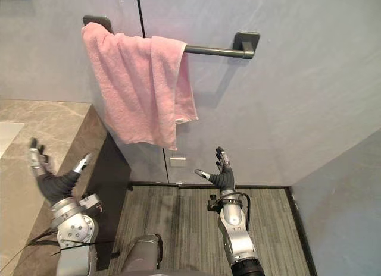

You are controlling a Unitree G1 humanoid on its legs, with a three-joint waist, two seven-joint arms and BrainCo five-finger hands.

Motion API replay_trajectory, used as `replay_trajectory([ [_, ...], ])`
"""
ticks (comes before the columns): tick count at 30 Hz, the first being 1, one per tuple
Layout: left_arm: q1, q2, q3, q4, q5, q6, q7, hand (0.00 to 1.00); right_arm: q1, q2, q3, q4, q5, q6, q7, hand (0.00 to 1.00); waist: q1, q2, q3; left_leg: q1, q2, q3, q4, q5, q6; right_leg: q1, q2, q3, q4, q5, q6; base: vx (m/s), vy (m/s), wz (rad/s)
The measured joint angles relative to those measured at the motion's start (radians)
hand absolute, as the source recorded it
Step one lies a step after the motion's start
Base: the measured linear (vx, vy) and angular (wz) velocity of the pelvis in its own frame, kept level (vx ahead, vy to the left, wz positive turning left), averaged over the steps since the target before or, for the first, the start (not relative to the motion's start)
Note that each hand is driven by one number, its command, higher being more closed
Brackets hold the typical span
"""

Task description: Organize washtable

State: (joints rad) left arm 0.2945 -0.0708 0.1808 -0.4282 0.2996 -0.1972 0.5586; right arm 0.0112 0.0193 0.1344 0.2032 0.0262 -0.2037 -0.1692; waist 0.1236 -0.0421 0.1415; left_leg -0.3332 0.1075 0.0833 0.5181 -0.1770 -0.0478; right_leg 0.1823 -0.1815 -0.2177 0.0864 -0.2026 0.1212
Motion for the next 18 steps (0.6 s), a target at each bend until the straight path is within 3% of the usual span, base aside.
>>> replay_trajectory([
  [4,0.0,0.0,0.007,-0.034,0.019,-0.002,-0.006,0.0,0.0,-0.005,-0.018,0.009,-0.02,0.014,0.001,0.0,-0.004,-0.005,-0.027,-0.001,-0.043,0.013,-0.002,-0.02,0.031,-0.016,-0.043,0.0,0.035,0.01,-0.005,0.08,0.125,0.05],
  [9,-0.034,0.005,-0.012,-0.055,0.025,0.009,-0.037,0.0,-0.012,-0.002,-0.049,0.017,-0.039,0.018,-0.001,0.0,-0.033,0.007,-0.027,0.102,-0.066,0.015,-0.064,-0.026,0.08,-0.148,-0.098,0.043,0.417,0.024,-0.042,0.1,0.137,0.09],
  [11,-0.056,0.004,-0.013,-0.055,0.025,0.025,-0.046,0.0,-0.021,0.001,-0.034,0.022,-0.039,0.018,0.002,0.0,-0.034,0.012,-0.028,0.164,-0.06,0.022,-0.122,-0.022,0.095,-0.185,-0.076,0.052,0.453,-0.031,-0.03,0.11,0.036,-0.1],
  [13,-0.057,0.008,-0.011,-0.055,0.024,0.035,-0.06,0.0,-0.044,0.011,-0.011,0.022,-0.039,0.018,0.003,0.0,-0.032,0.018,-0.031,0.206,-0.043,0.044,-0.164,-0.016,0.093,-0.234,-0.041,0.017,0.43,-0.046,-0.033,0.09,-0.013,-0.33],
  [14,-0.059,0.015,-0.009,-0.055,0.022,0.041,-0.062,0.0,-0.065,0.013,0.014,0.021,-0.039,0.018,0.007,0.0,-0.033,0.02,-0.033,0.226,-0.032,0.064,-0.179,-0.015,0.087,-0.263,-0.012,-0.007,0.379,-0.043,-0.038,0.07,-0.081,-0.29],
  [16,-0.072,0.019,-0.008,-0.053,0.016,0.05,-0.065,0.0,-0.073,0.014,0.044,0.017,-0.039,0.018,0.016,0.0,-0.048,0.008,-0.041,0.232,-0.039,0.064,-0.173,-0.017,0.059,-0.277,0.025,0.006,0.267,0.017,-0.084,0.11,-0.134,0.07],
  [18,-0.078,0.01,-0.004,-0.033,0.003,0.072,-0.079,0.0,-0.061,0.01,0.068,0.017,-0.047,0.03,0.018,0.0,-0.053,0.032,-0.061,0.243,-0.03,0.024,-0.168,-0.026,0.035,-0.242,0.056,0.011,0.23,0.041,-0.069,0.15,-0.133,0.27],
])
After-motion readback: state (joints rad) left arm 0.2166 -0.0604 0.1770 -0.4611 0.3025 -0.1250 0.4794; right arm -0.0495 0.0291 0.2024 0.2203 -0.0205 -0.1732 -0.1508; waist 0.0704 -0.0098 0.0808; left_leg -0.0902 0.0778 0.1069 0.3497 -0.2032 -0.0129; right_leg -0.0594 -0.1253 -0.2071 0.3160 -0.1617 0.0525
